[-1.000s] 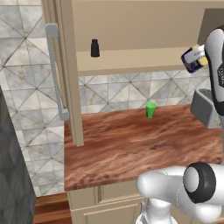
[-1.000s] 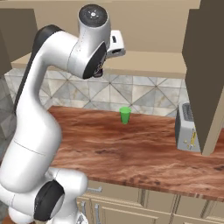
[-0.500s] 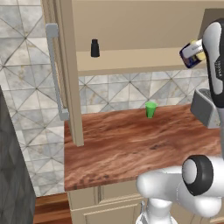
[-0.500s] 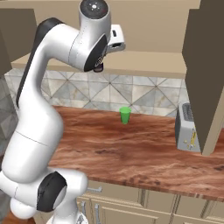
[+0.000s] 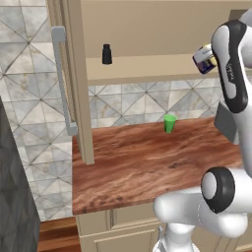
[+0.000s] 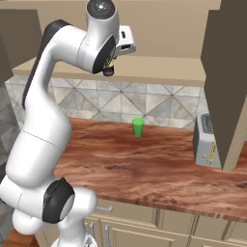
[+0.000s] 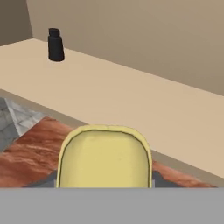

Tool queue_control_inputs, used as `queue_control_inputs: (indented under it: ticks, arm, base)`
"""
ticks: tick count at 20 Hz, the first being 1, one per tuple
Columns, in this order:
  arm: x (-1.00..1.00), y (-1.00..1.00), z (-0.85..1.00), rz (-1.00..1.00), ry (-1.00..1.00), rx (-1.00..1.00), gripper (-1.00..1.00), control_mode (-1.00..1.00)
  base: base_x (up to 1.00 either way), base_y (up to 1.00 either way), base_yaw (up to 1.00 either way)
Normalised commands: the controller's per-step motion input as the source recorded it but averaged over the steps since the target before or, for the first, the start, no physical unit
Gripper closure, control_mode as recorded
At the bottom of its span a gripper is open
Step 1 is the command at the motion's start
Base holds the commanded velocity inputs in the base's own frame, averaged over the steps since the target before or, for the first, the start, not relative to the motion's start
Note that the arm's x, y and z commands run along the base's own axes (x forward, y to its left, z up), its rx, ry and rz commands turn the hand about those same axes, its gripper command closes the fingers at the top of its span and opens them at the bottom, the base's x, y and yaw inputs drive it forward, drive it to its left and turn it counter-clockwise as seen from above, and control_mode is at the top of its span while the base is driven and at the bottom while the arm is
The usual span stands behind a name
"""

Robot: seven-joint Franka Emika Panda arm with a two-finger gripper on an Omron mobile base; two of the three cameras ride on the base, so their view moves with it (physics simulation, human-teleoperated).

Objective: Pick the canned food and yogurt from the counter and place them in the cabinets closest to them.

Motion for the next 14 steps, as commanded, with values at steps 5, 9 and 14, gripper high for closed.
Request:
queue_control_inputs:
  ticks: [5,9,14]
  arm:
    - [0.35,0.09,-0.13,-0.01,0.00,-0.03,1.00,-1.00]
    - [0.43,0.09,-0.09,-0.01,0.03,-0.03,1.00,-1.00]
    - [0.59,0.15,-0.04,-0.02,0.06,-0.03,1.00,-1.00]
  base:
    - [0.00,0.00,0.00]
    - [0.00,0.00,0.00]
    - [0.00,0.00,0.00]
